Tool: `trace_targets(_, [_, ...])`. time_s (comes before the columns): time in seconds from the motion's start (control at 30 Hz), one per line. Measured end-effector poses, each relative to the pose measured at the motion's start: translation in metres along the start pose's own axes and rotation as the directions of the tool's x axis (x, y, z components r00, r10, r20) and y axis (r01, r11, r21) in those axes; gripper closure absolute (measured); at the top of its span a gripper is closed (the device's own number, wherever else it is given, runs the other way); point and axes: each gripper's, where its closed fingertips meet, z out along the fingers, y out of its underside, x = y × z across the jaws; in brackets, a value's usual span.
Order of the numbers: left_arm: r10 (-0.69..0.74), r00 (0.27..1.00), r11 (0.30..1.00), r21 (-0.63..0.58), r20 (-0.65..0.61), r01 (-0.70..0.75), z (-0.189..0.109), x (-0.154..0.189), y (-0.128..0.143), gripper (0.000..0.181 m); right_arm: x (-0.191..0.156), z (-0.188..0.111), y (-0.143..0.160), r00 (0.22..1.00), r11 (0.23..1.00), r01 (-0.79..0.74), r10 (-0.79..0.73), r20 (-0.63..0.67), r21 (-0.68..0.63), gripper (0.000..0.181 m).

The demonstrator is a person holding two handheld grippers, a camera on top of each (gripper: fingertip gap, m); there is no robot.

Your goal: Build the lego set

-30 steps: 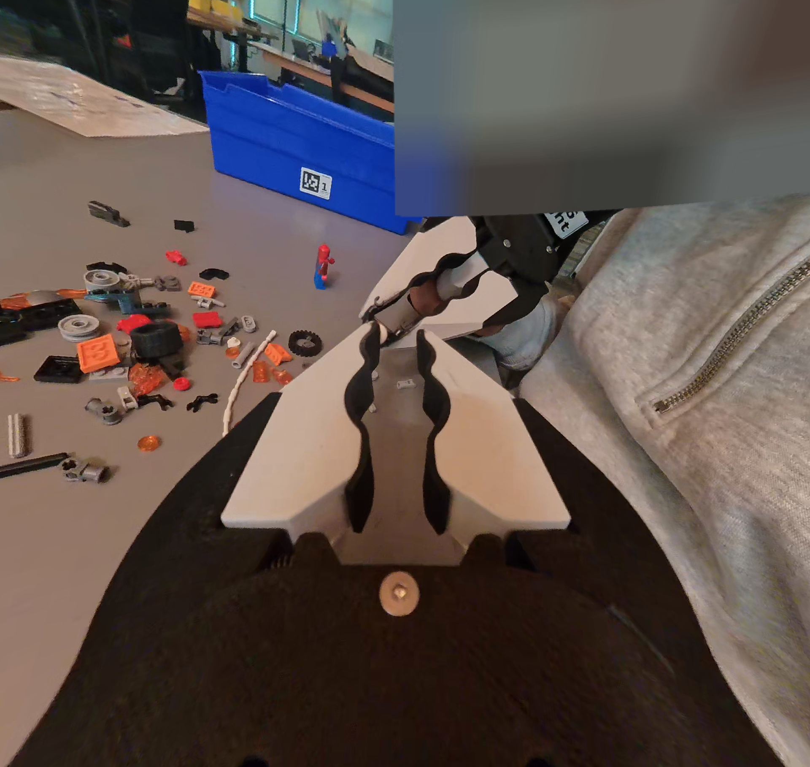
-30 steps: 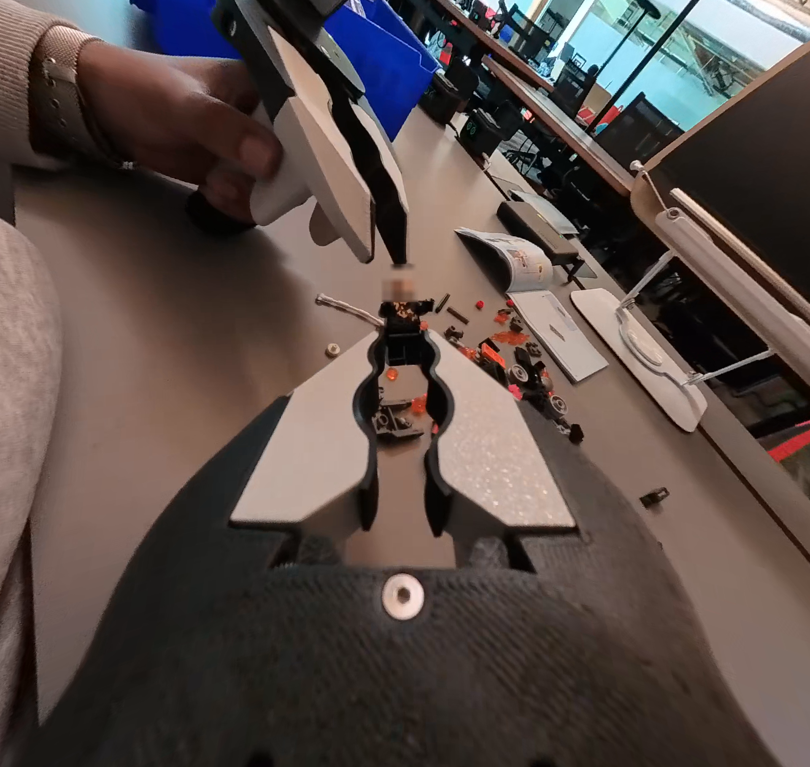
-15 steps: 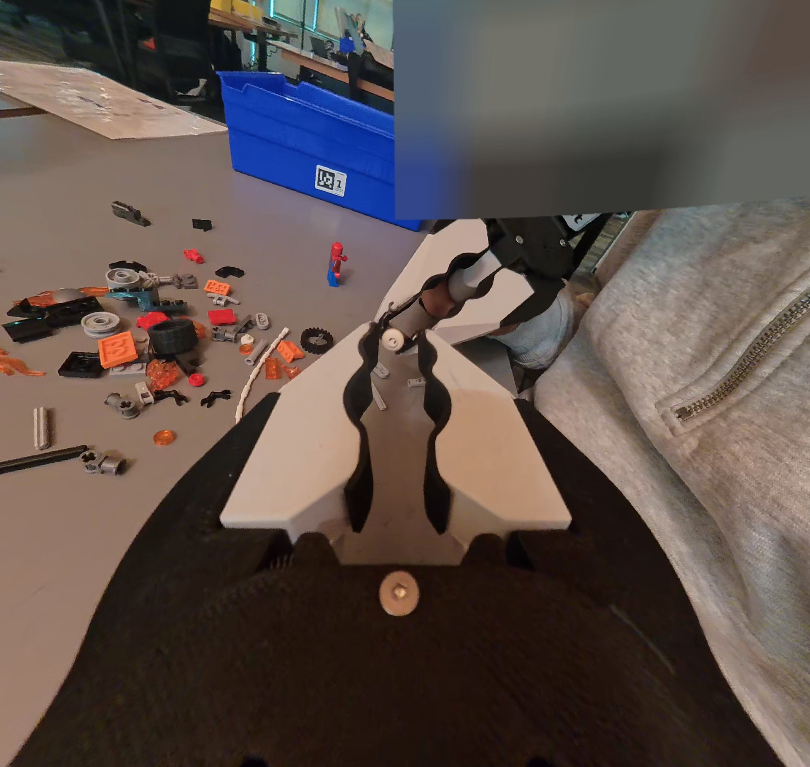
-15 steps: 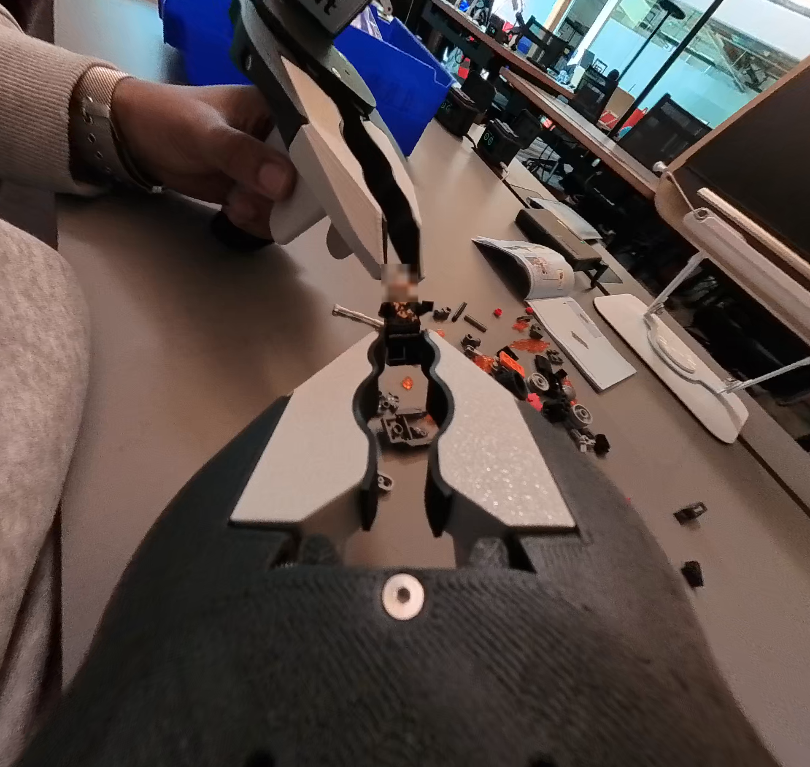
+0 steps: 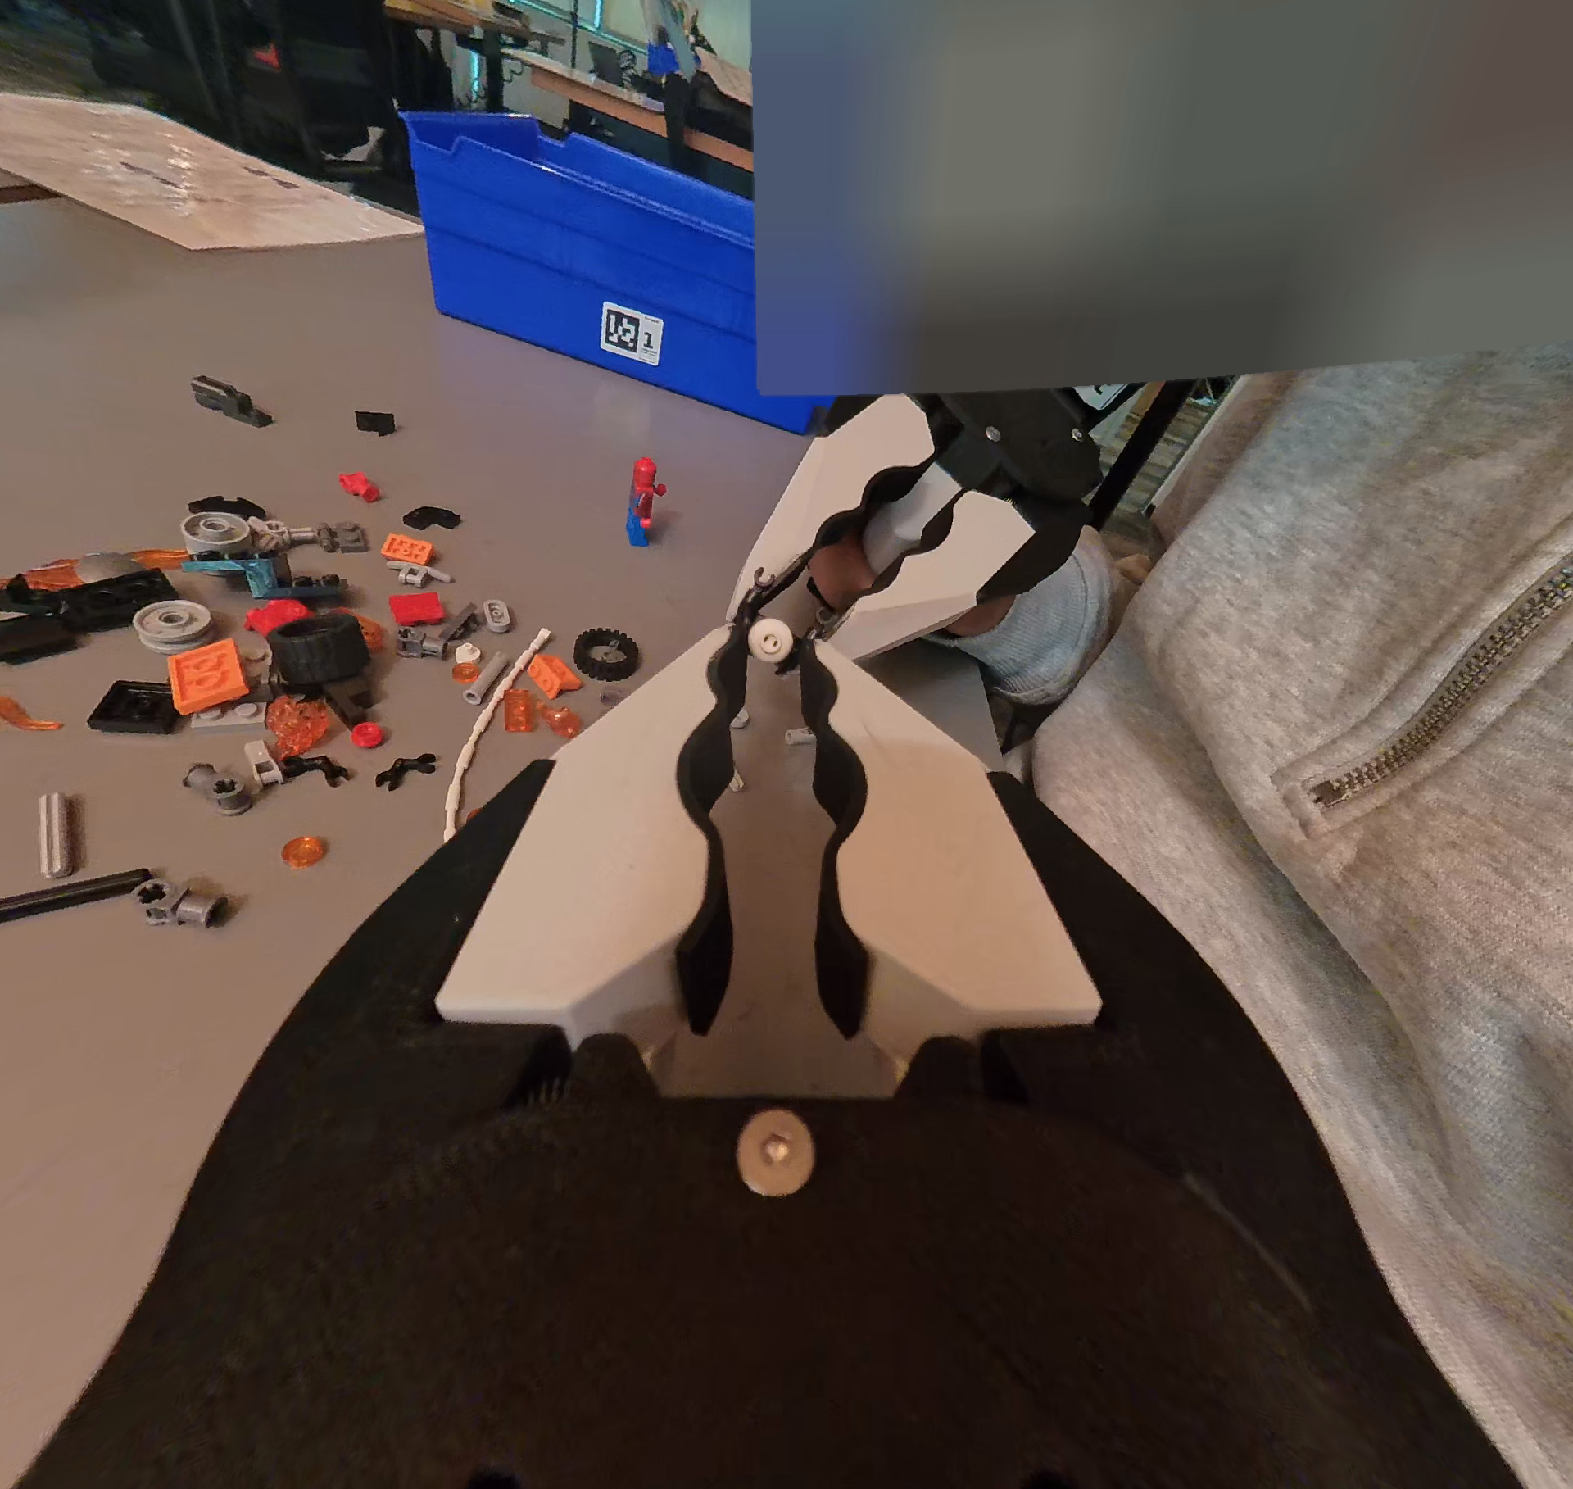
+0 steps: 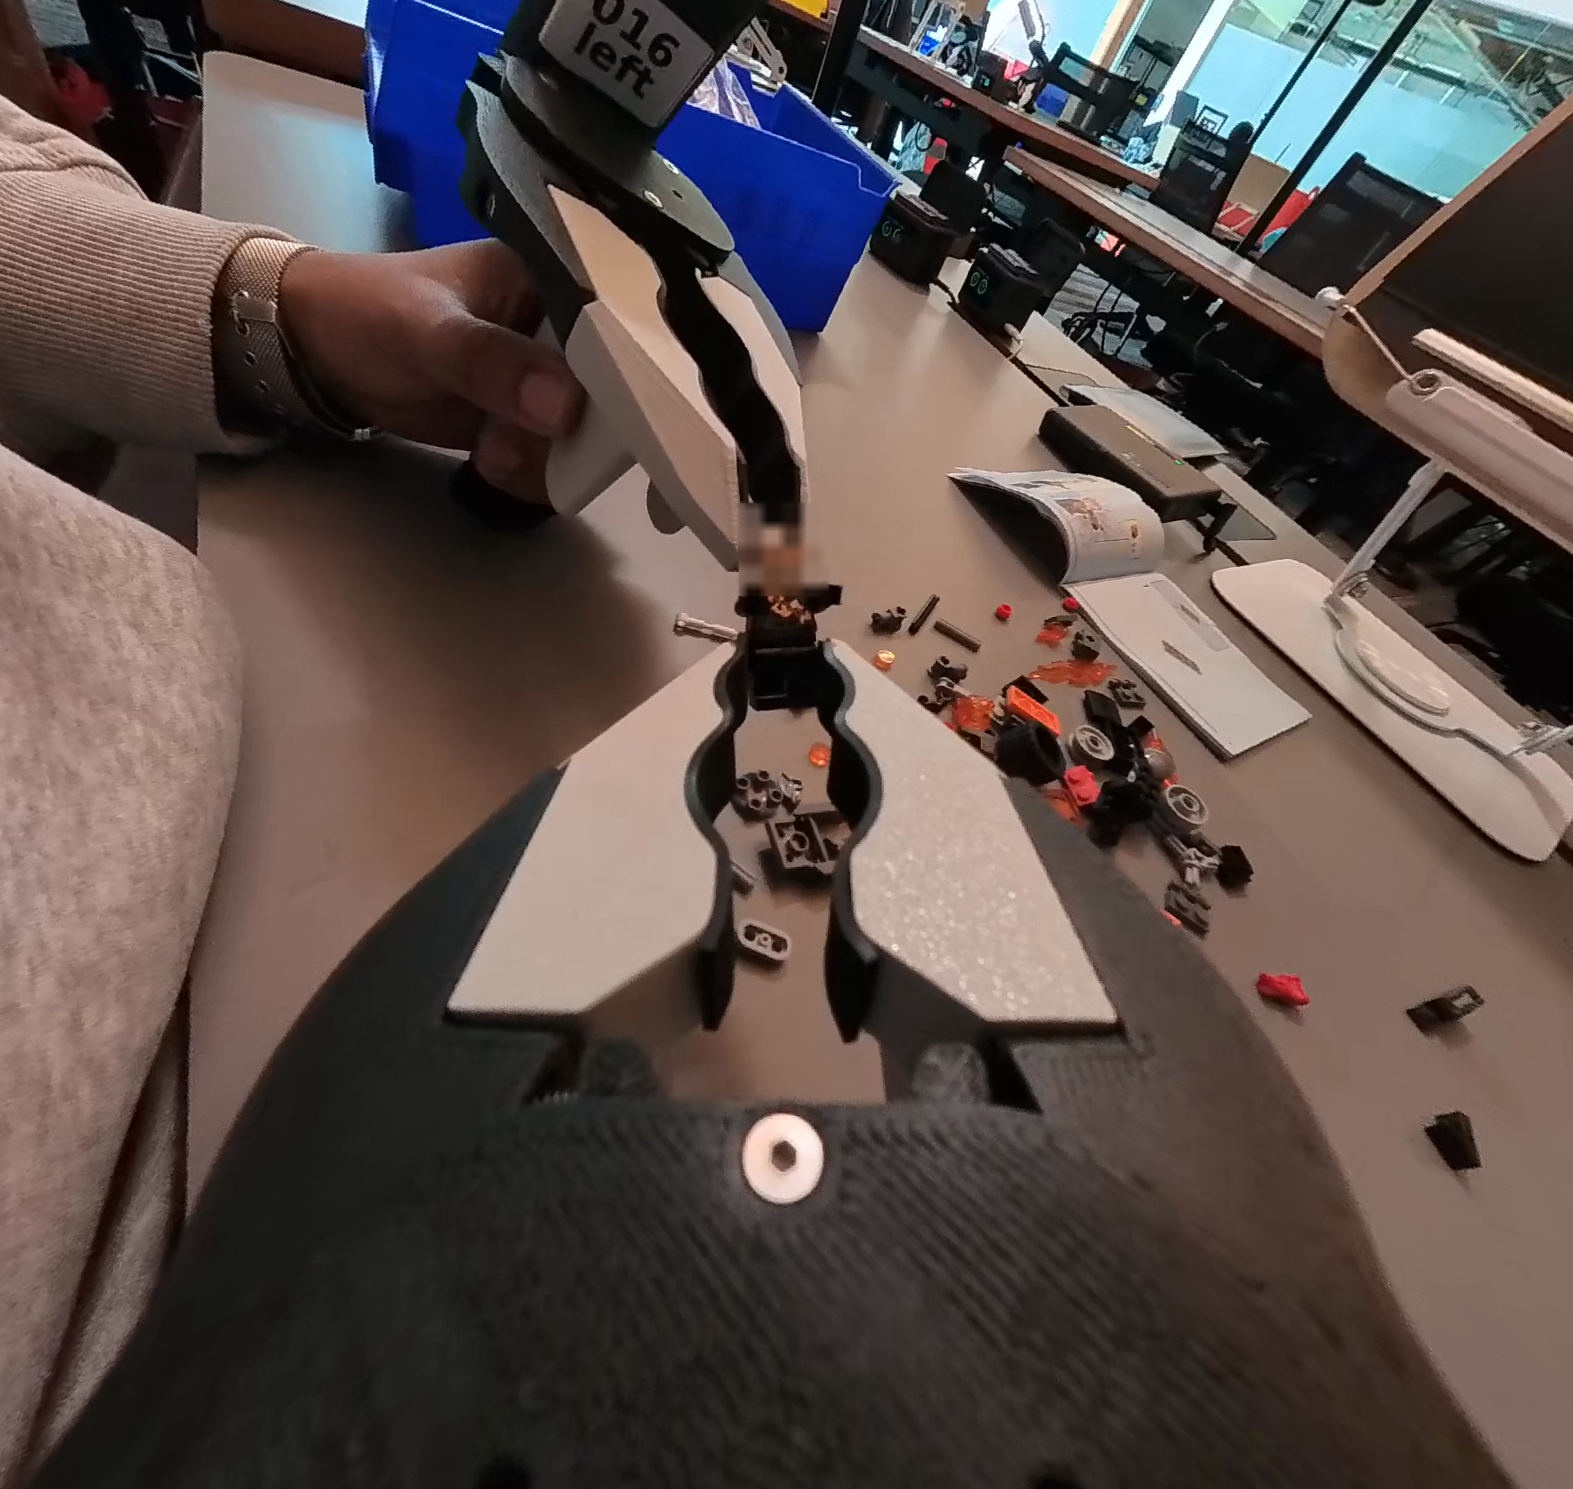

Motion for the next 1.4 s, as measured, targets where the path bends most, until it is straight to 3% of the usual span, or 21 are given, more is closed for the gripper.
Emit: trace_targets(1.4, [-0.154, 0.988, 0.987, -0.041, 0.013, 0.155, 0.000, -0.007, 0.009, 0.173, 0.000, 0.006, 0.010, 0.999, 0.998, 0.033, -0.034, -0.016, -0.061, 0.167])
